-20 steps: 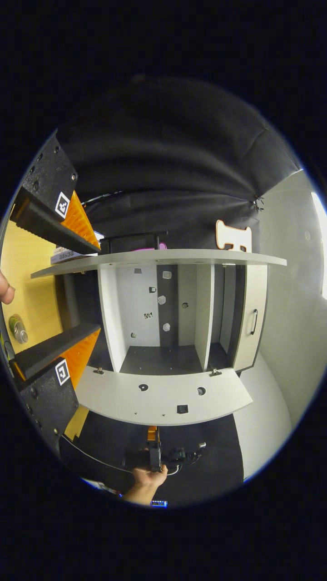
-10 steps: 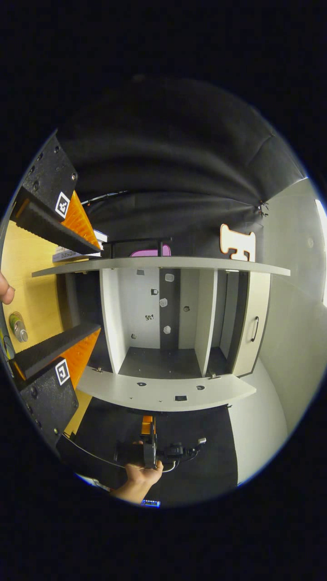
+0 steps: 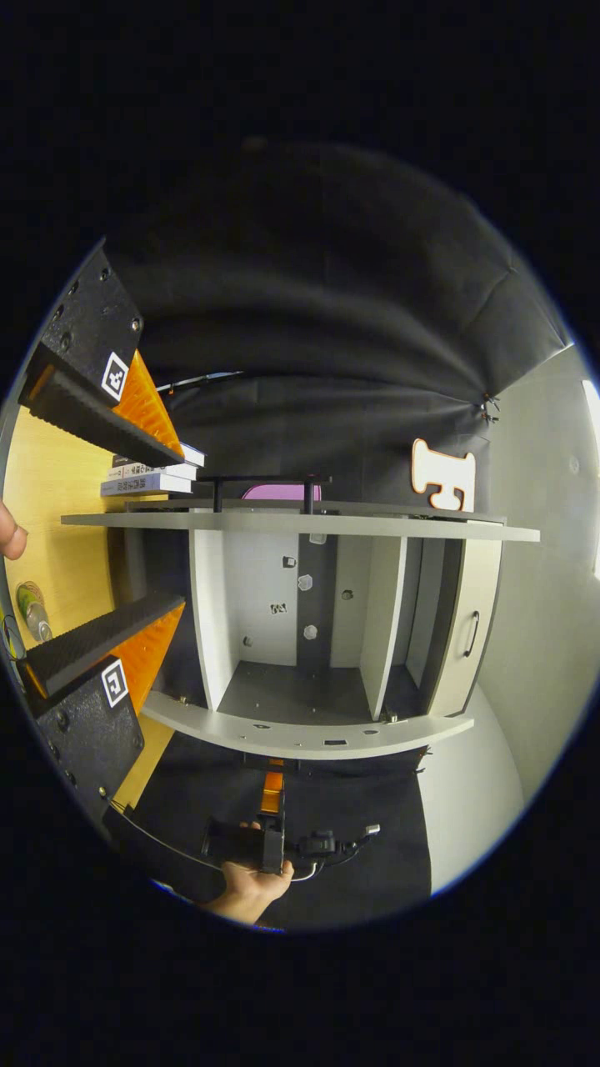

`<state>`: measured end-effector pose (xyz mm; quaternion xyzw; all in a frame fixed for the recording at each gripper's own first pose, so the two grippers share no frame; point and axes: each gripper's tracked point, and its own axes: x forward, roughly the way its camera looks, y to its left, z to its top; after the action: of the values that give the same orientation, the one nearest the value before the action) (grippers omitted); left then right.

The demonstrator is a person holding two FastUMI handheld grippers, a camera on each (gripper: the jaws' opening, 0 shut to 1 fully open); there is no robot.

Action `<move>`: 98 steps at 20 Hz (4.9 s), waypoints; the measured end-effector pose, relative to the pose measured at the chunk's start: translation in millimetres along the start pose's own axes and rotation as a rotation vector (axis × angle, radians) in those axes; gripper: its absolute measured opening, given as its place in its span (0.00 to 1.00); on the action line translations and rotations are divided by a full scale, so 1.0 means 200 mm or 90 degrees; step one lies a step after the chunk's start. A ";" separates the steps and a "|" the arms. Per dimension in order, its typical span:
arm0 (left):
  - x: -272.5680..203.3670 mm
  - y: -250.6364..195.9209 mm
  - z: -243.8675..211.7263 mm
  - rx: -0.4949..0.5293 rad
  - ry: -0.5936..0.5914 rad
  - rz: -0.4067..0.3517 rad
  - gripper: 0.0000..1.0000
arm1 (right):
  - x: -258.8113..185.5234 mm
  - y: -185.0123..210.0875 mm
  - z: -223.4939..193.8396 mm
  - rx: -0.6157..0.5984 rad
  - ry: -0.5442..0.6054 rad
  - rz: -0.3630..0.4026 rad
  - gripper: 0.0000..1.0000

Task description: Grasp the bottle in the cabinet with the left hand and place it on the coaster, then close the right door with the right hand and the left door with the left hand.

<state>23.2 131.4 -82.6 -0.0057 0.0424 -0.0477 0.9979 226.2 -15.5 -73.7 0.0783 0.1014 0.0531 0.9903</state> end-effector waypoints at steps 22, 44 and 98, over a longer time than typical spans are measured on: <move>0.21 0.84 -0.11 -0.054 0.010 0.123 0.96 | -0.21 0.23 0.06 -0.019 -0.085 -0.004 0.94; 0.60 0.38 0.13 0.003 0.024 0.060 0.85 | -1.22 -0.04 -0.24 -0.058 -0.048 -0.054 0.94; 0.62 -0.24 0.15 -0.019 0.014 0.031 0.92 | -1.20 0.21 0.09 -0.040 -0.064 -0.043 0.94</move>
<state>143.8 71.3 -62.1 -0.0188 0.0544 -0.0230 0.9981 -8.4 -6.2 -4.0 0.0461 0.0522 0.0187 0.9974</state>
